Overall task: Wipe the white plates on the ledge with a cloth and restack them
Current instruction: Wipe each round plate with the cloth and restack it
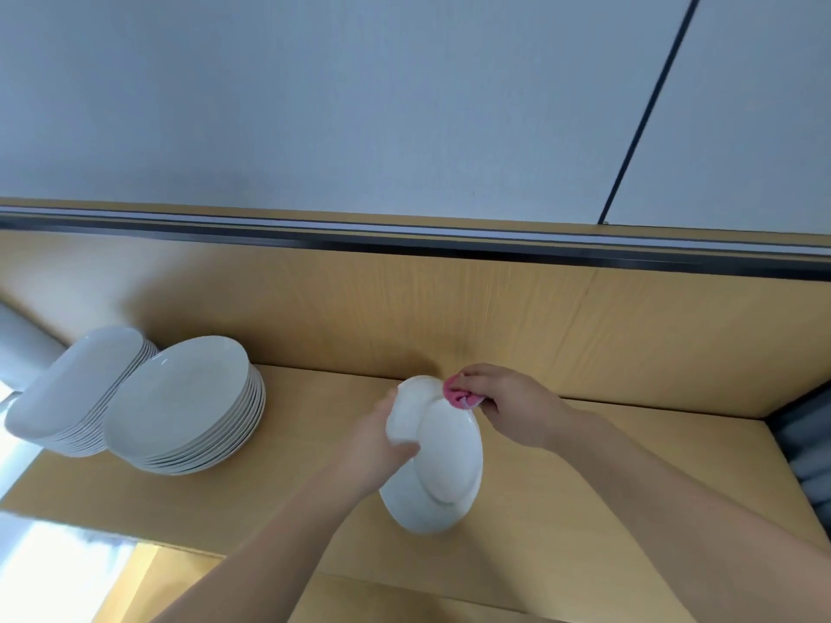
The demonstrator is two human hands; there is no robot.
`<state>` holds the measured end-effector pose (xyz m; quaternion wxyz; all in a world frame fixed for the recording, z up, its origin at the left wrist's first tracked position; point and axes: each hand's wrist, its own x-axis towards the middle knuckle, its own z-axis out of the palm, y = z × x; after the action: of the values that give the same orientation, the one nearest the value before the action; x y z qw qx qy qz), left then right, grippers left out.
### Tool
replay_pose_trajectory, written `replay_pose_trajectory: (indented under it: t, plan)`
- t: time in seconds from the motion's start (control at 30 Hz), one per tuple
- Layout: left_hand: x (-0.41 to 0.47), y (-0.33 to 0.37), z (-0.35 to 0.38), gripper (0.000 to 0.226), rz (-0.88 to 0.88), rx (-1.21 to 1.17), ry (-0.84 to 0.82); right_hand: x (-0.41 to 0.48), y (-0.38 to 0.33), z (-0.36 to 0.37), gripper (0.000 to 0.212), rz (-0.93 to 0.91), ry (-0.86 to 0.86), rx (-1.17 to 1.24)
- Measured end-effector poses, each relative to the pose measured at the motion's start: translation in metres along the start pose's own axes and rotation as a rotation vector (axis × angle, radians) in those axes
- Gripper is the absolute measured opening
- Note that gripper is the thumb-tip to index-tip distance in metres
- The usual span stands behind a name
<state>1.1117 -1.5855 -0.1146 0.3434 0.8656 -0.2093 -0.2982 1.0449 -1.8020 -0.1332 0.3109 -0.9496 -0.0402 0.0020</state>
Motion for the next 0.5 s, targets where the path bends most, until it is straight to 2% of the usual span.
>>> replay_pose_trajectory:
  t: [0.1,0.3,0.4,0.5]
  plan:
    - [0.004,-0.021,-0.005,0.078,-0.044,0.140,-0.016,0.032,-0.008,0.018,0.045,-0.089,-0.011,-0.042]
    - [0.019,-0.055,-0.010,0.076,-0.071,0.084,-0.015,0.071,-0.003,0.061,0.038,-0.154,-0.166,-0.143]
    - [0.027,-0.068,-0.012,0.073,-0.055,0.066,-0.013,0.068,0.003,0.069,0.057,-0.093,-0.258,-0.118]
    - [0.033,-0.077,-0.010,0.087,-0.075,0.054,-0.022,0.070,0.004,0.076,0.082,0.050,-0.299,-0.091]
